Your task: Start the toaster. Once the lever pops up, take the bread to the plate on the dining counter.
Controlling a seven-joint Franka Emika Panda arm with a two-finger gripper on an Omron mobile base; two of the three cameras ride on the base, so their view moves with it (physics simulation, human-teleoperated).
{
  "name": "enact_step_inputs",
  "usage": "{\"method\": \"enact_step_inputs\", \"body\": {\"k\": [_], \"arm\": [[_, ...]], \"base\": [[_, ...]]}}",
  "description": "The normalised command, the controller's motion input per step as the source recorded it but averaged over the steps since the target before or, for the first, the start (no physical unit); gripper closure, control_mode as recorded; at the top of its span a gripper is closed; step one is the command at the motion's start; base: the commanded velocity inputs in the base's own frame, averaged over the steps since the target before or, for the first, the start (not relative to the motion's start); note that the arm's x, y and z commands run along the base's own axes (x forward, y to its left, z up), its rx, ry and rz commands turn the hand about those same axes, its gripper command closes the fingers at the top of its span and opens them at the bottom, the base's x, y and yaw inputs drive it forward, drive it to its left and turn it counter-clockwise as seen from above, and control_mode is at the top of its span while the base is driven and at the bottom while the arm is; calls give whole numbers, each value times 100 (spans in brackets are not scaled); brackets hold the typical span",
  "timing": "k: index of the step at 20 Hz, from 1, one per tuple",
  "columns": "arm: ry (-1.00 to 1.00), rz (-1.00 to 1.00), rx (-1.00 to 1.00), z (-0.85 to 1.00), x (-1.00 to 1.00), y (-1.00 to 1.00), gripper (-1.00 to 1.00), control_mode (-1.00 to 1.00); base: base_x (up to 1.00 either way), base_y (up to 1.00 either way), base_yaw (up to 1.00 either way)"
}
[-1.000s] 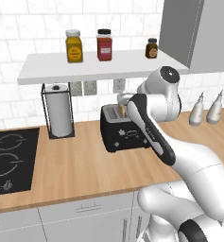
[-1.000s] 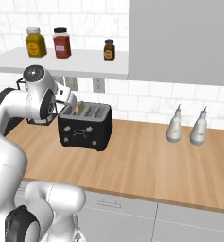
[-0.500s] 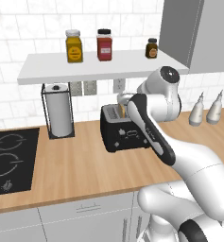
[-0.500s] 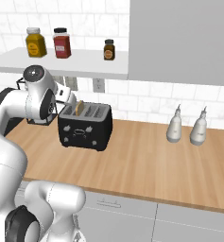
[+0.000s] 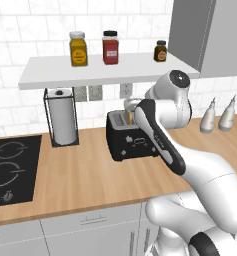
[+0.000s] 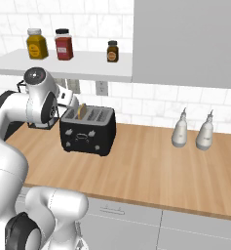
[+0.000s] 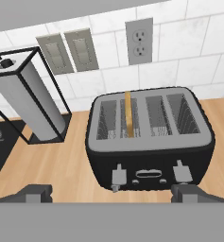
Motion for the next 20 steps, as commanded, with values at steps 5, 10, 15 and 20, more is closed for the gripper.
{"method": "enact_step_inputs", "body": {"k": [5,10,15,20], "arm": [[0,0,0,0,0,0,-100,-100],[0,0,0,0,0,0,-100,-100],[0,0,0,0,0,0,-100,-100],[0,0,0,0,0,0,-100,-100]], "base": [[0,0,0],[0,0,0],[0,0,0],[0,0,0]]}}
